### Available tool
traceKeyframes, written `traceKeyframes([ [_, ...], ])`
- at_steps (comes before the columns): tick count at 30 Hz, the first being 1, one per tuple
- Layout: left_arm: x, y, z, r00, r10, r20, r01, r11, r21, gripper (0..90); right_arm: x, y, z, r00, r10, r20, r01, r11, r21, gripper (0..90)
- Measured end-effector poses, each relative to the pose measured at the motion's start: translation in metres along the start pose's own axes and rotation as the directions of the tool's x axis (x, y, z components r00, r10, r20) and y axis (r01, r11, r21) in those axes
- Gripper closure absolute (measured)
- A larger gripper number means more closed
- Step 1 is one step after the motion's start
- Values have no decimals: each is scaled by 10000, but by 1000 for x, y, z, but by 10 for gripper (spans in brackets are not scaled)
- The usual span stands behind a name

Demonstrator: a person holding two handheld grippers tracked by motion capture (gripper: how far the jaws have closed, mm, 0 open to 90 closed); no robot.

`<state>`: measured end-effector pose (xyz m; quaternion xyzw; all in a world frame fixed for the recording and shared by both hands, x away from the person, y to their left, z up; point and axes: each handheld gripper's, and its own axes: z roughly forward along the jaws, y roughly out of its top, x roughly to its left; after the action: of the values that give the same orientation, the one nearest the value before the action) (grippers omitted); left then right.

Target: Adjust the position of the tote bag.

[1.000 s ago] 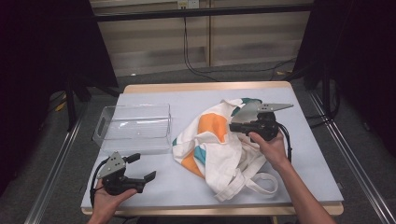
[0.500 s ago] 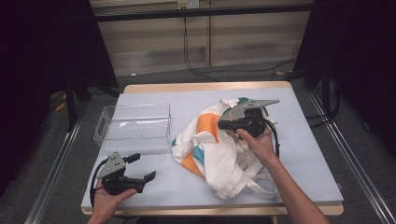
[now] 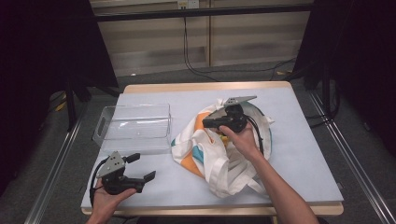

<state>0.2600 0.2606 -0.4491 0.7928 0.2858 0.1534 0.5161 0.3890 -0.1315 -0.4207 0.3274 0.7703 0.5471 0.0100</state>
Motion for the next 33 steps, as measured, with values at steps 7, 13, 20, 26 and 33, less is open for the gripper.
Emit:
traceKeyframes([
  [7,-1,1,0,9999,84,-83,-83,9999,62,104,-1,-3,20,9999,129,21,-130,9994,309,890],
  [13,-1,1,-2,9999,122,-50,-122,9999,48,104,5,-5,40,9997,-216,152,201,9954,940,886],
  [20,-2,1,1,9999,106,43,-106,9999,72,103,3,-12,56,9991,-254,326,200,9872,1580,886],
  [26,-4,1,4,9995,-30,326,30,10000,-10,103,5,-12,63,9969,-449,648,290,9730,2291,886],
  [33,-4,0,1,9996,-77,277,79,10000,-52,107,8,-11,71,9938,-714,856,429,9538,2973,875],
])
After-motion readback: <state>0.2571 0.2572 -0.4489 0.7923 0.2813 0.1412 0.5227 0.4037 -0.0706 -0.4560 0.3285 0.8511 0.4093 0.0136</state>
